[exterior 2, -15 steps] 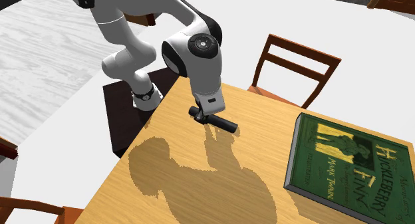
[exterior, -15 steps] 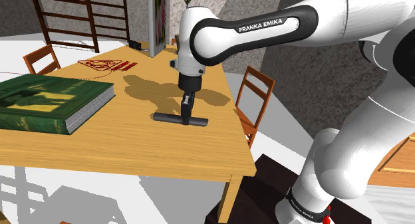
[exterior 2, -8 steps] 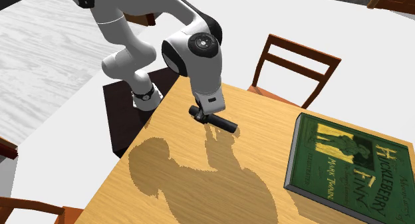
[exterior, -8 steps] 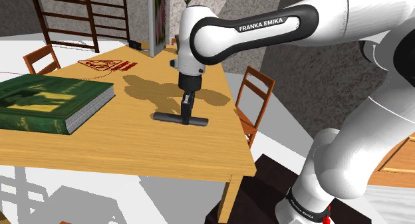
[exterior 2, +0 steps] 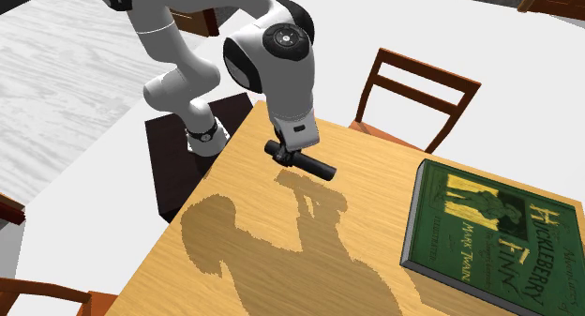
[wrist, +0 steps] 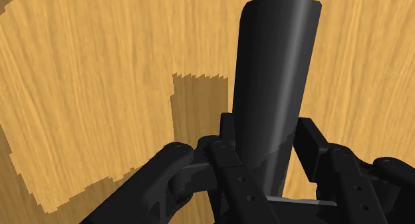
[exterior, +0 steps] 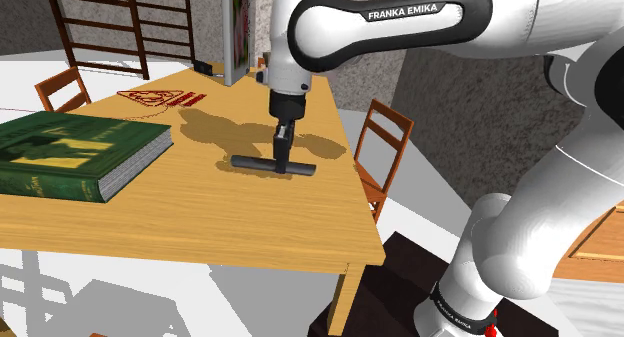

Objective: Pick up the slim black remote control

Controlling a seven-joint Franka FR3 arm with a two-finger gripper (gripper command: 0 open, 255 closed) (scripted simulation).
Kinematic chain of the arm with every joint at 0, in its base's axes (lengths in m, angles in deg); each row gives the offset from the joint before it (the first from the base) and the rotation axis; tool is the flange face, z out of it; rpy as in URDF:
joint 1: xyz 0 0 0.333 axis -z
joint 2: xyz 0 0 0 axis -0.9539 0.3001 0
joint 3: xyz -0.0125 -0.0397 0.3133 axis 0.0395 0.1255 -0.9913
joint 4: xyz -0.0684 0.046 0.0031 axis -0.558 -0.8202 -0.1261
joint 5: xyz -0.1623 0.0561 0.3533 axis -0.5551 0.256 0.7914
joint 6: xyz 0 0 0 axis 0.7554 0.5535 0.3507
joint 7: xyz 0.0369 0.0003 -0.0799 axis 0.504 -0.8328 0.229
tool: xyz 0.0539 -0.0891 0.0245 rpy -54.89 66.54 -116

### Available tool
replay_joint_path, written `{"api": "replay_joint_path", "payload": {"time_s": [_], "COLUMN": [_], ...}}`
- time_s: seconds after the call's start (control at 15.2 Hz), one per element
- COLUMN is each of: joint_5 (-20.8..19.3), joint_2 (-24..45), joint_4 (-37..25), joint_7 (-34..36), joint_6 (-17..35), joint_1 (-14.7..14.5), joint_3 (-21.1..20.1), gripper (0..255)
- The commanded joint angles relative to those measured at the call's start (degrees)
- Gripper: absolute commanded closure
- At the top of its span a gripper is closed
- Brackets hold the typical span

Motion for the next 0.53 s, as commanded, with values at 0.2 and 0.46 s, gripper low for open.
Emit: {"api": "replay_joint_path", "payload": {"time_s": [0.2, 0.46], "joint_5": [-0.10, -0.16], "joint_2": [-0.05, 0.01], "joint_4": [-3.85, -5.57], "joint_7": [0.36, 0.48], "joint_6": [-3.91, -5.56], "joint_1": [0.03, 0.06], "joint_3": [0.08, 0.12], "gripper": [255, 255]}}
